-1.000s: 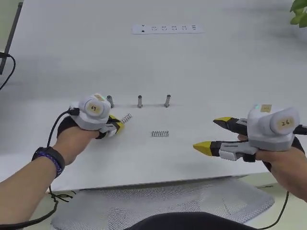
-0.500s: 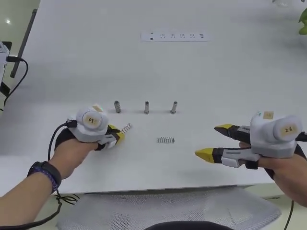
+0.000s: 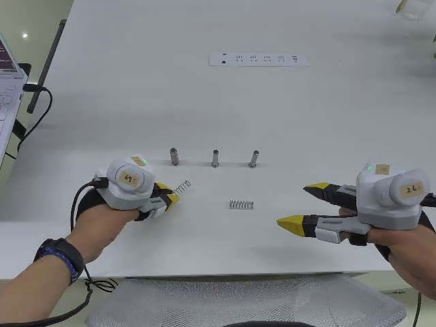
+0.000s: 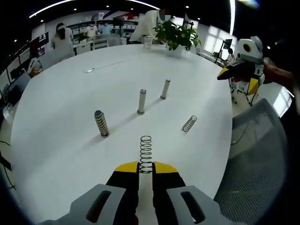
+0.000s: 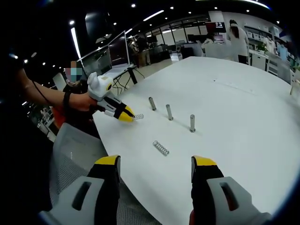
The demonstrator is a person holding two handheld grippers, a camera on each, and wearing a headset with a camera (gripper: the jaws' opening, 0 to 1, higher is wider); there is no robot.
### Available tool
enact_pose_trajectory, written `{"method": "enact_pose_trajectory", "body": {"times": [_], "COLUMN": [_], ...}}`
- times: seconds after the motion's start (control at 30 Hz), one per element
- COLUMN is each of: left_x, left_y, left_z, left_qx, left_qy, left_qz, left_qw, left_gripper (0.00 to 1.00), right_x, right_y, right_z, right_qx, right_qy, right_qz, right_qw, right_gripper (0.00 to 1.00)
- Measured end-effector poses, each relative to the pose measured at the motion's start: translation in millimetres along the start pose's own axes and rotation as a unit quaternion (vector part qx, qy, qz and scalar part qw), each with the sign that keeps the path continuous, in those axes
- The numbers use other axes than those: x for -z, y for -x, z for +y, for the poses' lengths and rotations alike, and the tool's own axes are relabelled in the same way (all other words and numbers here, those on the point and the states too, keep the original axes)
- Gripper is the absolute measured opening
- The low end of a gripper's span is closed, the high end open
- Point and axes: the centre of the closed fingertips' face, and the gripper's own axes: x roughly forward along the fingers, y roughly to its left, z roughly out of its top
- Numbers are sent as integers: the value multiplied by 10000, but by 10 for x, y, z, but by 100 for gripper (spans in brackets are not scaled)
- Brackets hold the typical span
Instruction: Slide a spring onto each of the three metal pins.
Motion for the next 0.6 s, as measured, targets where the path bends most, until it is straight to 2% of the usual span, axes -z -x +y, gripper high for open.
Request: {"method": "enact_pose_trajectory", "body": {"times": [0.3,0.47,0.6], "left_x": [-37,-71,-125], "left_y": [124,135,166], "left_z": [-52,-88,-153], "left_qx": [-29,-13,5], "left_qy": [-75,-168,-269], "left_qz": [-103,-160,-197], "left_qw": [9999,9997,9994], "left_gripper": [2,2,2], "right_x": [-14,-61,-92], "right_y": [-61,-109,-152], "right_z": [39,78,105], "right_qx": [-120,-205,-297], "right_qy": [-26,10,49], "right_qz": [-20,-32,-31], "right_qw": [9999,9998,9995], "right_gripper": [58,58,57]}}
